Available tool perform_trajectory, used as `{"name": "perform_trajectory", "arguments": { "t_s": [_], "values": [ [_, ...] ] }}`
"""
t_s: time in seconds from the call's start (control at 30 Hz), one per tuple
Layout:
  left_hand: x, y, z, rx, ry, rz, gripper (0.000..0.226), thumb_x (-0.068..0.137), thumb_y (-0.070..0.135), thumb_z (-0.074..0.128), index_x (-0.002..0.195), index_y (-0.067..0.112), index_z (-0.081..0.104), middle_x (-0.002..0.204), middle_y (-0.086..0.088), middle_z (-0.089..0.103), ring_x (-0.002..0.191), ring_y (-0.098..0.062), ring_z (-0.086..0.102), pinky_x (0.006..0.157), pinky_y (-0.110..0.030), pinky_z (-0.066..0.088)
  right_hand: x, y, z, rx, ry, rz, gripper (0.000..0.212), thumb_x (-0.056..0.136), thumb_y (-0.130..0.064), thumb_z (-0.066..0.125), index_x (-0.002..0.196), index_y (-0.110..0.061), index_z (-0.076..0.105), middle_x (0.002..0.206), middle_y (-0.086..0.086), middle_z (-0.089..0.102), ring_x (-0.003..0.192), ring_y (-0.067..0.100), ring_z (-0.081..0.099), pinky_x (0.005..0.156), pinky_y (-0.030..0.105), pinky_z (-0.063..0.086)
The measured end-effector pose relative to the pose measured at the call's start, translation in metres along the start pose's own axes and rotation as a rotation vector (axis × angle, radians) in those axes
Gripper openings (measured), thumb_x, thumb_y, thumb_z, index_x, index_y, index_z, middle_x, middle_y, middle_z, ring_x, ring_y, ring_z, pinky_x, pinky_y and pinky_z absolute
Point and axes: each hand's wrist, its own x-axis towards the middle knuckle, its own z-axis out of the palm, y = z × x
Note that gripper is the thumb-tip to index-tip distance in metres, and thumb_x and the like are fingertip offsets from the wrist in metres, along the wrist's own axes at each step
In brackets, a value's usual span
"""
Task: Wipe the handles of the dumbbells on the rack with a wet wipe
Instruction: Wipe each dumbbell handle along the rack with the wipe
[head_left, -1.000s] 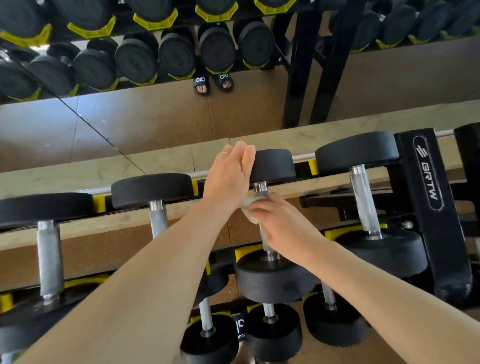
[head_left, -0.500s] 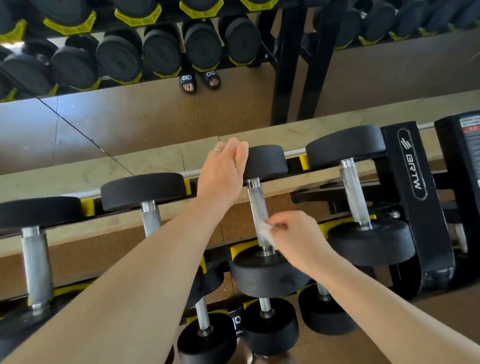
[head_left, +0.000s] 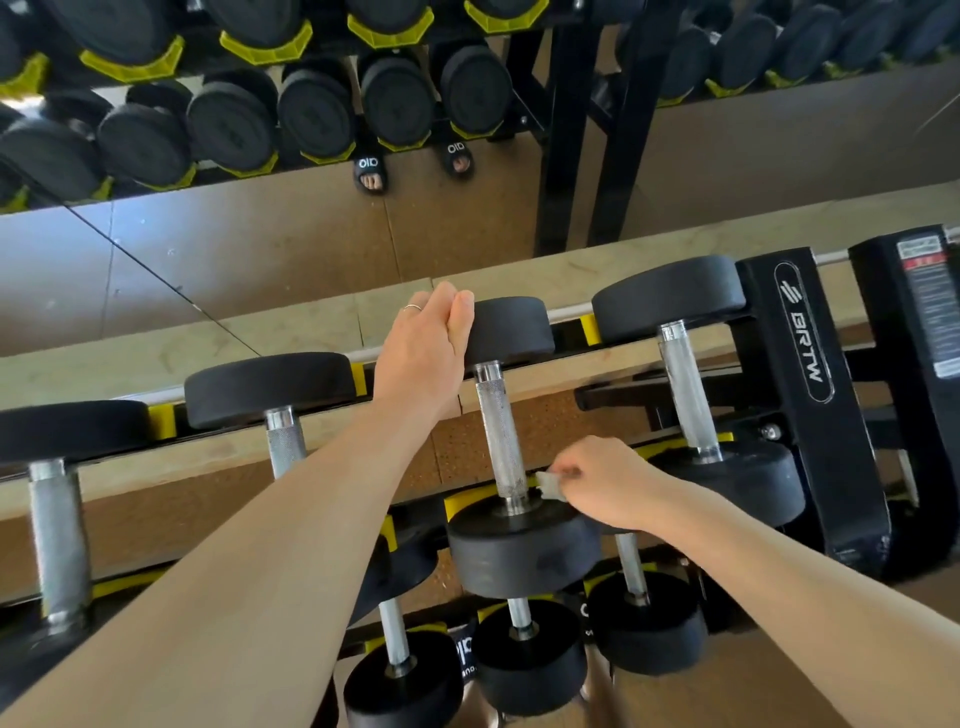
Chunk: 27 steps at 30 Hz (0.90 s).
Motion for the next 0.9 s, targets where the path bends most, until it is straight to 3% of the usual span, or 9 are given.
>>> {"name": "perform_trajectory", "arguments": {
  "t_s": [0.07, 0.2, 0.27, 0.4, 0.47, 0.6, 0.73, 0.83, 0.9],
  "values": [
    [-0.001, 0.001, 0.001, 0.011, 0.007, -0.013, 0.039, 0.109, 0.044, 0.02, 0.096, 0.021, 0.048, 0.091, -0.002, 0.052, 0.088, -0.019, 0.051, 0.075, -0.043, 0.051, 0.001, 0.002, 0.003, 0.04, -0.023, 0.009, 0.03, 0.097, -0.016, 0.047, 0.116, -0.015, 0.07, 0.116, 0.001, 0.068, 0.102, 0.016, 0.064, 0.087, 0.025, 0.049],
    [-0.002, 0.005, 0.001, 0.056, 0.02, -0.017, 0.037, 0.109, 0.043, 0.019, 0.093, 0.022, 0.045, 0.087, 0.001, 0.049, 0.084, -0.018, 0.05, 0.068, -0.034, 0.042, -0.004, -0.023, 0.022, -0.038, 0.027, -0.017, 0.026, 0.096, -0.021, 0.052, 0.111, -0.006, 0.066, 0.101, 0.007, 0.069, 0.082, 0.017, 0.066, 0.074, 0.026, 0.056],
    [-0.002, 0.008, -0.001, 0.071, 0.015, -0.027, 0.036, 0.109, 0.041, 0.019, 0.09, 0.022, 0.042, 0.083, 0.003, 0.044, 0.08, -0.018, 0.048, 0.067, -0.032, 0.035, -0.009, -0.036, 0.031, -0.068, 0.06, -0.065, 0.03, 0.096, -0.024, 0.052, 0.115, -0.003, 0.062, 0.108, 0.013, 0.067, 0.082, 0.019, 0.065, 0.073, 0.026, 0.057],
    [-0.001, 0.02, -0.002, 0.107, -0.001, -0.073, 0.035, 0.11, 0.037, 0.019, 0.082, 0.026, 0.037, 0.078, 0.003, 0.041, 0.074, -0.015, 0.043, 0.066, -0.034, 0.031, -0.021, -0.047, 0.038, 0.036, -0.001, -0.253, 0.032, 0.098, -0.018, 0.046, 0.122, -0.007, 0.064, 0.12, 0.014, 0.065, 0.11, 0.026, 0.063, 0.096, 0.037, 0.053],
    [0.003, 0.028, -0.002, 0.181, 0.007, -0.116, 0.035, 0.11, 0.032, 0.019, 0.083, 0.025, 0.039, 0.077, 0.002, 0.043, 0.076, -0.018, 0.046, 0.07, -0.037, 0.037, -0.024, -0.038, 0.032, 0.075, 0.0, -0.313, 0.032, 0.098, -0.017, 0.046, 0.122, -0.013, 0.066, 0.121, 0.01, 0.066, 0.111, 0.022, 0.063, 0.099, 0.037, 0.052],
    [0.013, 0.05, 0.001, 0.384, -0.011, -0.156, 0.032, 0.107, 0.028, 0.023, 0.095, 0.017, 0.051, 0.082, -0.002, 0.056, 0.087, -0.028, 0.056, 0.094, -0.043, 0.042, -0.028, 0.004, 0.004, -0.104, -0.052, -0.364, 0.03, 0.097, -0.011, 0.051, 0.123, -0.013, 0.064, 0.128, 0.009, 0.062, 0.091, 0.015, 0.063, 0.083, 0.031, 0.058],
    [0.014, 0.085, 0.023, 0.389, 0.022, 0.003, 0.036, 0.108, 0.034, 0.025, 0.117, 0.021, 0.058, 0.102, 0.0, 0.065, 0.099, -0.025, 0.06, 0.103, -0.042, 0.042, -0.017, 0.066, -0.043, -0.374, 0.256, -0.432, 0.027, 0.094, -0.011, 0.056, 0.119, -0.016, 0.066, 0.118, -0.002, 0.061, 0.103, 0.01, 0.046, 0.1, 0.031, 0.044],
    [0.018, 0.119, 0.051, 0.25, -0.009, 0.09, 0.043, 0.11, 0.036, 0.024, 0.138, 0.023, 0.053, 0.125, 0.0, 0.064, 0.113, -0.021, 0.059, 0.1, -0.039, 0.046, -0.003, 0.101, -0.073, -0.528, 0.573, -0.531, 0.035, 0.085, -0.006, 0.065, 0.119, -0.01, 0.064, 0.121, 0.004, 0.061, 0.106, 0.022, 0.05, 0.092, 0.038, 0.05],
    [0.025, 0.138, 0.072, 0.142, -0.093, 0.106, 0.044, 0.11, 0.036, 0.023, 0.144, 0.022, 0.049, 0.134, -0.001, 0.061, 0.119, -0.019, 0.057, 0.099, -0.035, 0.046, 0.006, 0.118, -0.084, -0.731, 0.602, -0.57, 0.046, 0.08, -0.005, 0.069, 0.124, -0.003, 0.06, 0.123, 0.01, 0.059, 0.106, 0.027, 0.051, 0.09, 0.039, 0.052]
  ]
}}
